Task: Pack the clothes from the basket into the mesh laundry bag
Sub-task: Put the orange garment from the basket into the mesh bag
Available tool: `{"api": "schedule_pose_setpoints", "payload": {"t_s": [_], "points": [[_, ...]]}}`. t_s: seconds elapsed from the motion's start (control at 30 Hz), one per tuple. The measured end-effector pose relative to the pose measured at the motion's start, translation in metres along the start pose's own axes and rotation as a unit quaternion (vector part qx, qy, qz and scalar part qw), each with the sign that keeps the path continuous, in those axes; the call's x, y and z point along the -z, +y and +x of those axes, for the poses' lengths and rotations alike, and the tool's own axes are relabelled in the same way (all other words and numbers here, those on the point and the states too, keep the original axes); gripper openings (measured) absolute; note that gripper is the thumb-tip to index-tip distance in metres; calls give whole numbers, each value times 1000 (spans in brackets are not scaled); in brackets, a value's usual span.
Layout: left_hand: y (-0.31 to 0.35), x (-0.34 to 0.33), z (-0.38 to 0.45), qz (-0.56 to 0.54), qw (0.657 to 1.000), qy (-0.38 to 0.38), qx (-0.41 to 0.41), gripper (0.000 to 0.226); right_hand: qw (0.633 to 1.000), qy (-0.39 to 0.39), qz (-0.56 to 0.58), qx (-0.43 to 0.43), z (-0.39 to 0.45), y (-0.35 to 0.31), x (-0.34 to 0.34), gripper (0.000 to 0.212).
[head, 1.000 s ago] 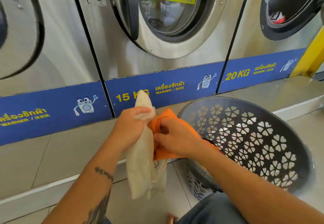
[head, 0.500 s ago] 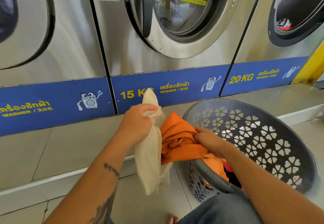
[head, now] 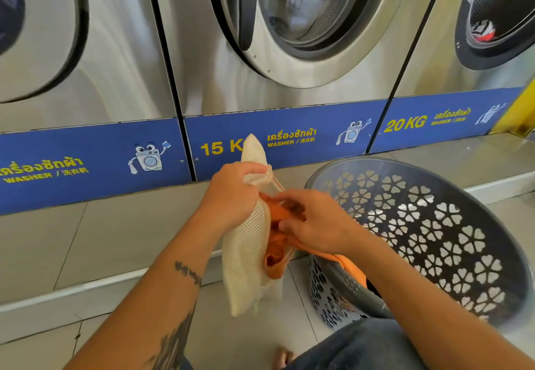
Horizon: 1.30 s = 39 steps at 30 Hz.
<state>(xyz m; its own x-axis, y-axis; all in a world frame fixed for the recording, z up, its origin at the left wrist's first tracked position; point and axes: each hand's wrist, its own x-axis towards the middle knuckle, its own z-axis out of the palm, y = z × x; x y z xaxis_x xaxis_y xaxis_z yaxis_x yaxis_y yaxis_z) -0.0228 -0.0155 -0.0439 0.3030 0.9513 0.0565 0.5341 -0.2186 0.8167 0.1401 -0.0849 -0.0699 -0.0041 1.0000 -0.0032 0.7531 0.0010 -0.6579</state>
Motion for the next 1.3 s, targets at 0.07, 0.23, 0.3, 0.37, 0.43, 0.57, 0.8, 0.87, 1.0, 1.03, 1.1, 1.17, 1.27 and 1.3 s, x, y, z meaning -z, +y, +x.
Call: {"api": "schedule_pose_setpoints", "payload": {"t_s": [0.07,0.23,0.3,0.37,0.43,0.57,0.8,0.87,1.0,1.03,1.1,1.17,1.27,1.3], "points": [[-2,1,-1,-13,1000,-16,15,56,999,-17,28,10,-1,1,0,49],[-2,-2,-4,-17,999,-33,23,54,996,41,-37,-74,-3,38,22,69],[-2,-2,-5,-12,999,-34,17,53,978,-84,75,-175,-11,50,18,79],[-1,-2,-5,-7,999,-30,15,52,937,-127,212,-246,-17,59,14,73],[-1,-2,-6,-4,1000,-24,19,51,941,-102,205,-248,-18,65,17,49],[1,-2,-9,2,1000,-26,14,51,985,-17,60,-164,-13,55,18,26],[0,-4,-9,-9,1000,-20,7,51,977,17,213,-26,-7,7,14,59],[-2,-4,-8,-7,1000,-27,12,53,976,35,215,3,-5,6,12,58],[-4,-5,-8,7,999,-28,23,55,997,49,-6,-58,-8,32,20,74],[-3,-5,-9,10,999,-31,25,54,994,-23,-2,-108,-12,41,18,82],[-3,-6,-10,9,999,-34,27,53,975,-114,68,-175,-18,53,12,77],[-2,-6,-10,5,999,-34,29,52,978,-99,53,-175,-19,57,10,57],[-2,-8,-11,-1,999,-30,38,52,992,-9,-58,-112,-12,52,10,27],[-2,-8,-11,-3,999,-29,40,52,993,29,-59,-94,-10,46,10,22]]}}
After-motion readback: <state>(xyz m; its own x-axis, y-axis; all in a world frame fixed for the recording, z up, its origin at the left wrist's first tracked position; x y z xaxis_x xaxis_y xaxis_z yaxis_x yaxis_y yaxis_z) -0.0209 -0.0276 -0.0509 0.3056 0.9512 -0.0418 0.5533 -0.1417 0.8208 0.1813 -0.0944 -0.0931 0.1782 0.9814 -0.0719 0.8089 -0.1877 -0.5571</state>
